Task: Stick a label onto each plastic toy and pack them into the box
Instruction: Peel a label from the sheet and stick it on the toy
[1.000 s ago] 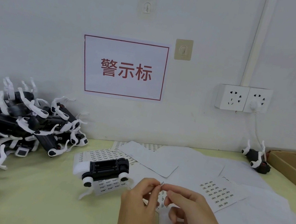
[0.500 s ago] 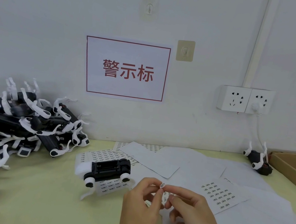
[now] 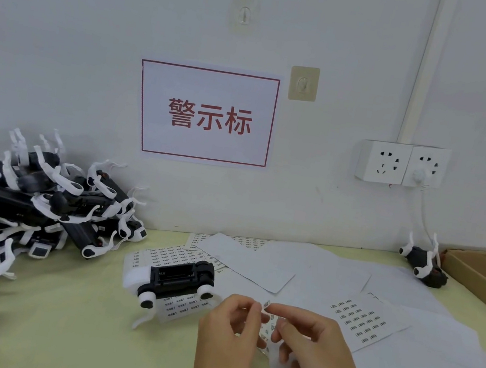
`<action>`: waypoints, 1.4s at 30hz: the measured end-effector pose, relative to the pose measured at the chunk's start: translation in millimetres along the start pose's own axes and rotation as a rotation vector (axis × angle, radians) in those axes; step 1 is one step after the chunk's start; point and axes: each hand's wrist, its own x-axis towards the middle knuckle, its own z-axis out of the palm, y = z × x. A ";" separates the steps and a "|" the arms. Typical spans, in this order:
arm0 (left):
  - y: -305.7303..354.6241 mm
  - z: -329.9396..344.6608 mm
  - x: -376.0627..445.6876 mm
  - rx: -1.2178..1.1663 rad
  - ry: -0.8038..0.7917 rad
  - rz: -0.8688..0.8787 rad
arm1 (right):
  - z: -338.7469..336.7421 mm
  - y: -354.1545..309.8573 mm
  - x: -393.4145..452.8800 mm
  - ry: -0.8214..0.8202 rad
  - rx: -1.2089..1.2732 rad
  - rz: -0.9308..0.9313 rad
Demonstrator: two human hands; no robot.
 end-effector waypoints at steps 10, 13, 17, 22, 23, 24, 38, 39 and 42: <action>0.6 -1.2 1.4 -0.007 -0.045 -0.024 | 2.8 -3.1 -4.4 0.035 -0.217 -0.098; 1.3 -1.6 1.0 0.009 -0.033 -0.005 | 3.4 -2.4 -4.9 0.053 -0.275 -0.145; 1.7 -1.0 -0.2 0.040 -0.020 0.037 | 2.7 -1.3 -3.7 0.085 -0.306 -0.167; 1.9 0.8 -1.6 0.072 -0.019 0.055 | 3.8 4.7 -0.9 0.191 -0.371 -0.127; 1.3 0.7 -1.3 0.068 -0.004 0.054 | 3.1 6.4 -0.2 0.216 -0.382 -0.115; 1.1 0.6 -0.7 0.059 0.011 0.054 | 1.6 7.6 0.7 0.233 -0.384 -0.099; 2.1 -0.5 1.0 0.046 -0.044 0.142 | -1.8 -0.9 1.2 0.156 -0.067 -0.003; 2.2 -0.6 1.2 0.056 -0.048 0.144 | -1.6 -0.7 1.4 0.160 -0.069 -0.004; 1.2 0.8 1.7 0.083 -0.068 0.143 | -1.2 0.4 1.4 0.180 -0.075 -0.018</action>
